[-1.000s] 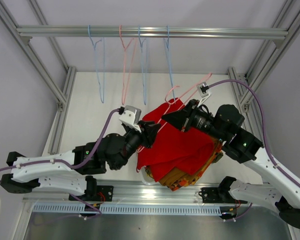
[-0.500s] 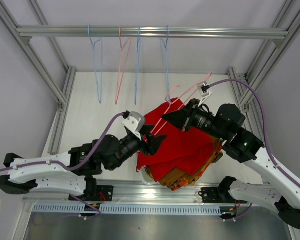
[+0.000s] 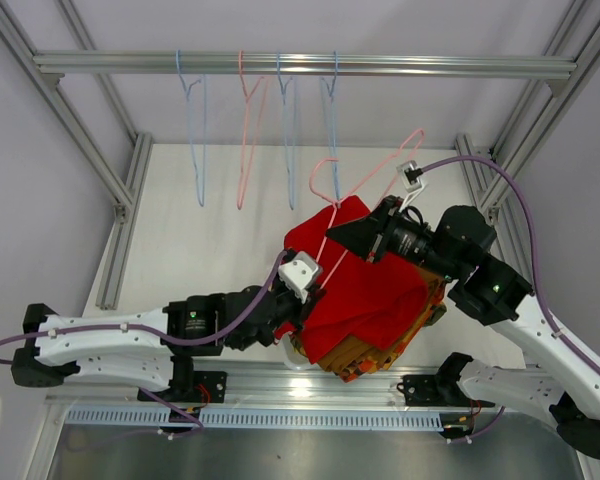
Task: Remove the trousers from the hanger
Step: Place the hanger at the clothesline.
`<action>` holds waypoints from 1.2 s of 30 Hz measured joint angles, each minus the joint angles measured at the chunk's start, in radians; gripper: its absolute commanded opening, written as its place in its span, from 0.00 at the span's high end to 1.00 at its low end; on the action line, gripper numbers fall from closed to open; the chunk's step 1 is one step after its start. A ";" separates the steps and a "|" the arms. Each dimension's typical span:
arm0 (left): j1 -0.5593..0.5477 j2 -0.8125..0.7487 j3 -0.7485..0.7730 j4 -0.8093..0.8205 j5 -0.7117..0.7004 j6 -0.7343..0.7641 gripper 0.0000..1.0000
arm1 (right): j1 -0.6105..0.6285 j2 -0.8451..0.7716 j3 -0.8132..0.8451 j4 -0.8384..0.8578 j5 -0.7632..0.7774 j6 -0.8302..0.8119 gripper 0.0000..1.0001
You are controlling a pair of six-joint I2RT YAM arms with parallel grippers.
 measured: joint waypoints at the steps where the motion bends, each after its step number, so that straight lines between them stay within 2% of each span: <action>1: 0.000 0.002 -0.002 0.000 0.000 -0.005 0.88 | 0.000 0.000 0.000 -0.003 -0.002 0.000 1.00; 4: 0.003 0.001 -0.003 -0.003 -0.014 -0.026 0.99 | -0.002 -0.002 0.000 -0.004 -0.004 0.000 1.00; 13: 0.000 -0.001 -0.003 -0.011 -0.056 -0.047 0.99 | -0.003 -0.022 -0.041 0.045 -0.009 0.016 1.00; 16: -0.003 0.003 -0.003 -0.031 -0.070 -0.059 0.99 | -0.003 -0.023 -0.066 0.072 -0.011 0.029 0.89; 18: -0.005 0.007 -0.002 -0.043 -0.083 -0.071 1.00 | -0.002 -0.022 -0.076 0.082 -0.011 0.034 0.86; 19: -0.006 0.012 -0.002 -0.046 -0.085 -0.073 0.99 | -0.002 -0.021 -0.079 0.084 -0.011 0.035 0.80; 23: -0.023 0.042 0.002 -0.049 -0.088 -0.074 0.99 | 0.007 -0.008 -0.084 0.089 -0.006 0.040 0.68; 29: -0.027 0.059 0.006 -0.067 -0.124 -0.100 0.99 | 0.026 0.000 -0.097 0.090 0.012 0.041 0.64; 36: -0.027 0.059 0.079 -0.170 -0.262 -0.204 0.99 | 0.103 -0.001 -0.145 0.104 0.076 0.041 0.64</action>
